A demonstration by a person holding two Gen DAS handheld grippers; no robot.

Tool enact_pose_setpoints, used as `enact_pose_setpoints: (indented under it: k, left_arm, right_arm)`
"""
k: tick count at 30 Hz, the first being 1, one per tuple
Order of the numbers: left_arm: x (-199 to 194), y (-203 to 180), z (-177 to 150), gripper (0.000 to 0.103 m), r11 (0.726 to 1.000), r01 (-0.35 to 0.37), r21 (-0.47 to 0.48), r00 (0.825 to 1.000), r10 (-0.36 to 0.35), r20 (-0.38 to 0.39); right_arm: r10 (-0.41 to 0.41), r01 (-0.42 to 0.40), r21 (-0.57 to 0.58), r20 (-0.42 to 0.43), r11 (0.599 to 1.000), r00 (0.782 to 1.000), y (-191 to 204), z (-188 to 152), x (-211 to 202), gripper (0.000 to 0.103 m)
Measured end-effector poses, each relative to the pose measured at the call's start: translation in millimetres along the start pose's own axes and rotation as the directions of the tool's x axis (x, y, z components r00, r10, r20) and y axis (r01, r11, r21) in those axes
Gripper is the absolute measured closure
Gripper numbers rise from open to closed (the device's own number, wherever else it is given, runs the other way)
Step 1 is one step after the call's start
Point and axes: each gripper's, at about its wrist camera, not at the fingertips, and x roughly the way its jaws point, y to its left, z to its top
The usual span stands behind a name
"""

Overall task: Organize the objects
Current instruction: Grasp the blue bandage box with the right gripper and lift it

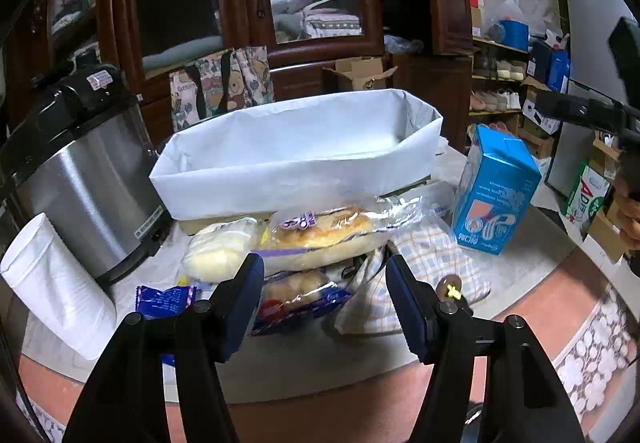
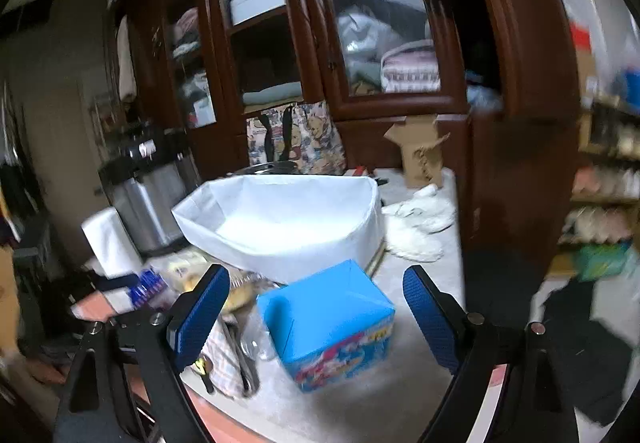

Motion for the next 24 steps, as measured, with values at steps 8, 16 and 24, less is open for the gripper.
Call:
enact_pose_setpoints:
  k: [8,16,24]
  left_arm:
    - [23.5,-5.3,15.1,0.040,0.989,0.137,-0.057,0.986,-0.142,-0.092]
    - [69.6,-47.0,41.4,0.066,0.931,0.357,-0.082,0.885,-0.365,-0.288]
    - [100.6,-61.5,50.5,0.080,0.926,0.363,-0.101,0.864,-0.375,-0.337]
  right_arm:
    - [0.101,-0.080,0.196,-0.099,0.977,0.990,-53.2,-6.5,36.1,0.014]
    - [0.200,-0.149,0.236,-0.207,0.960,0.958,-41.5,-19.0,58.5,0.014]
    - [0.215,-0.159,0.241,-0.227,0.957,0.950,-37.3,-21.2,50.4,0.022]
